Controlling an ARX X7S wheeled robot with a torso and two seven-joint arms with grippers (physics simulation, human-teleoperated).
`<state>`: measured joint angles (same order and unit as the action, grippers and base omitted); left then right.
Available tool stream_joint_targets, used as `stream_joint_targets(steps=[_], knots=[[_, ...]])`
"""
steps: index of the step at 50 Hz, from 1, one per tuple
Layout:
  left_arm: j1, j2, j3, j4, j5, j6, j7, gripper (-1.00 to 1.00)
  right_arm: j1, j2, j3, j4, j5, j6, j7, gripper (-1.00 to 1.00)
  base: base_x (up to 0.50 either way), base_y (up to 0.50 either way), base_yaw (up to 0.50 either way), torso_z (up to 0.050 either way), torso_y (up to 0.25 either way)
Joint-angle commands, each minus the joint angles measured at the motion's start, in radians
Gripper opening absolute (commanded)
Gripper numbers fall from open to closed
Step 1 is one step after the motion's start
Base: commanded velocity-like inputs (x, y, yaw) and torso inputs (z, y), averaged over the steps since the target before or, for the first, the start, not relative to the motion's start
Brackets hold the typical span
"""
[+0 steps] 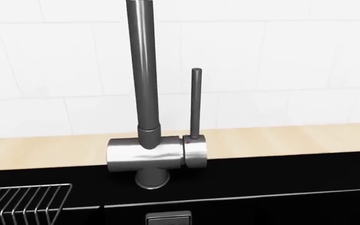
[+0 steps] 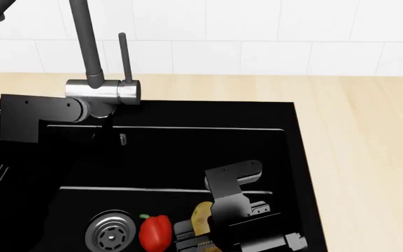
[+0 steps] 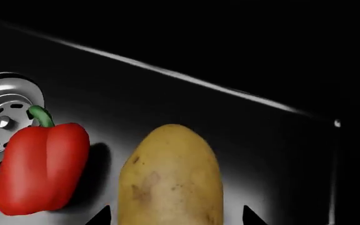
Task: Pick the vegetables from the sink and place them on the cutting board.
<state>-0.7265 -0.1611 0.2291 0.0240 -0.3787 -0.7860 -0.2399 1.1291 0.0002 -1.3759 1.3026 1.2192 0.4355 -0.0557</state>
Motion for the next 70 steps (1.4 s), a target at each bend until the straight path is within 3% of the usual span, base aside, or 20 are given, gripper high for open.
stream_joint_targets(steps=[1, 13, 21, 26, 54, 55, 70], knots=[[0.004, -0.008, 0.002, -0.013, -0.006, 0.012, 0.001, 1.00, 0.000, 0.000, -0.065, 0.005, 0.051, 0.004, -0.046, 1.00, 0.00, 0.00, 0.00, 0.000, 0.000], [0.007, -0.012, -0.006, -0.023, -0.022, 0.023, 0.007, 1.00, 0.009, 0.000, 0.087, 0.006, -0.070, 0.008, -0.042, 1.00, 0.00, 0.00, 0.00, 0.000, 0.000], [0.012, -0.013, -0.004, -0.030, -0.030, 0.034, 0.013, 1.00, 0.013, 0.000, -0.009, 0.004, -0.002, -0.023, -0.064, 1.00, 0.00, 0.00, 0.00, 0.000, 0.000], [0.053, -0.030, 0.000, 0.025, -0.035, 0.161, 0.079, 1.00, 0.013, 0.000, -0.022, 0.006, 0.013, -0.022, -0.056, 1.00, 0.00, 0.00, 0.00, 0.000, 0.000], [0.059, -0.051, 0.023, 0.042, -0.046, 0.159, 0.084, 1.00, 0.019, 0.000, -0.068, 0.003, 0.037, -0.015, -0.031, 1.00, 0.00, 0.00, 0.00, 0.004, -0.145], [0.059, -0.053, 0.023, 0.043, -0.046, 0.158, 0.083, 1.00, 0.018, 0.000, -0.070, 0.003, 0.033, -0.037, -0.025, -1.00, 0.00, 0.00, 0.00, 0.000, 0.000], [0.052, -0.044, 0.033, 0.030, -0.048, 0.133, 0.058, 1.00, 0.072, 0.000, -0.106, -0.034, 0.033, -0.085, -0.011, -1.00, 0.00, 0.00, 0.00, 0.000, 0.000]])
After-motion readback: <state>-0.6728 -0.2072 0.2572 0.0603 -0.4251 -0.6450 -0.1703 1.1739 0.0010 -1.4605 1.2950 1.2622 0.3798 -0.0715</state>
